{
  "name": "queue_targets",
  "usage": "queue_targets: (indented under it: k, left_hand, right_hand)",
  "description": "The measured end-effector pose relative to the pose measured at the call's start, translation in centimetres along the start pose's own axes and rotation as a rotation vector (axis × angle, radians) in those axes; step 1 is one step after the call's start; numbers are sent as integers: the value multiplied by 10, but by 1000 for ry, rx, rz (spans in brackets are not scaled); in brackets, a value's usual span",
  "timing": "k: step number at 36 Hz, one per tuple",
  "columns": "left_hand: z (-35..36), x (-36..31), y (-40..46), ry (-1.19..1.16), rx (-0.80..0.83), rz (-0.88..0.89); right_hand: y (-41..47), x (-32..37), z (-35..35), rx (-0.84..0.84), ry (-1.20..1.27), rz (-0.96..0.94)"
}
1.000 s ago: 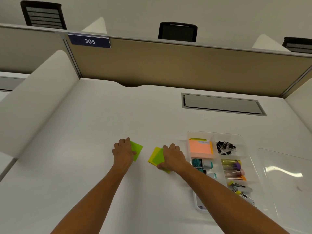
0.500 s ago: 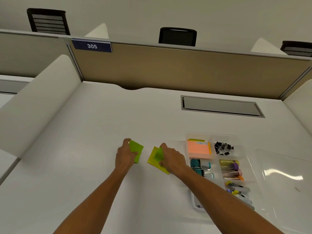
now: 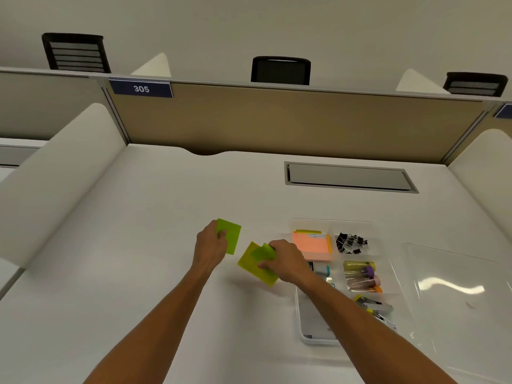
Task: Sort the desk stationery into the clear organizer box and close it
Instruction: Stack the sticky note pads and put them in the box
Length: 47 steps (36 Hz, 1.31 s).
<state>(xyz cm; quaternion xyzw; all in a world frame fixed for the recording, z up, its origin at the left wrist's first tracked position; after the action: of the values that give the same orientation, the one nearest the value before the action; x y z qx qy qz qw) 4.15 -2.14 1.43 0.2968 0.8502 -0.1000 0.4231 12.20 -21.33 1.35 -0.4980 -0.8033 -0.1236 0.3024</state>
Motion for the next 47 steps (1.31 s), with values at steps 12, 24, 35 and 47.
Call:
queue_targets:
  k: [12,24,35,47]
  left_hand:
    - [30,-68,-7,-132,7,34]
    - [84,-125,-25,-142,64,150]
    - [127,-148,-37,-131,137,151]
    - [163,-131,-49,-32,265,126]
  right_hand:
    - [-5,-28,-69,-137,447,168]
    - [-8,-85,-124,-235,987,616]
    - [-29,-129,-158,-413,1217,733]
    - [-45,-141,-150,-431,1135,723]
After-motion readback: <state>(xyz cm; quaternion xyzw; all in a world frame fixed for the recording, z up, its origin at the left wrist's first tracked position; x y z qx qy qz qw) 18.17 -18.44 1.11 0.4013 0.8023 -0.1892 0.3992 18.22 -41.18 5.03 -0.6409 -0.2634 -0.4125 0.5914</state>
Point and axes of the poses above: each hand's wrist, its own y-axis towards the middle knuckle, its own z-axis out of the palm, x = y × z, the point moved 4 cm from there along y, towards the middle knuckle, and after that the axes turned 14 degrees about -x, right-handed, at the moved point
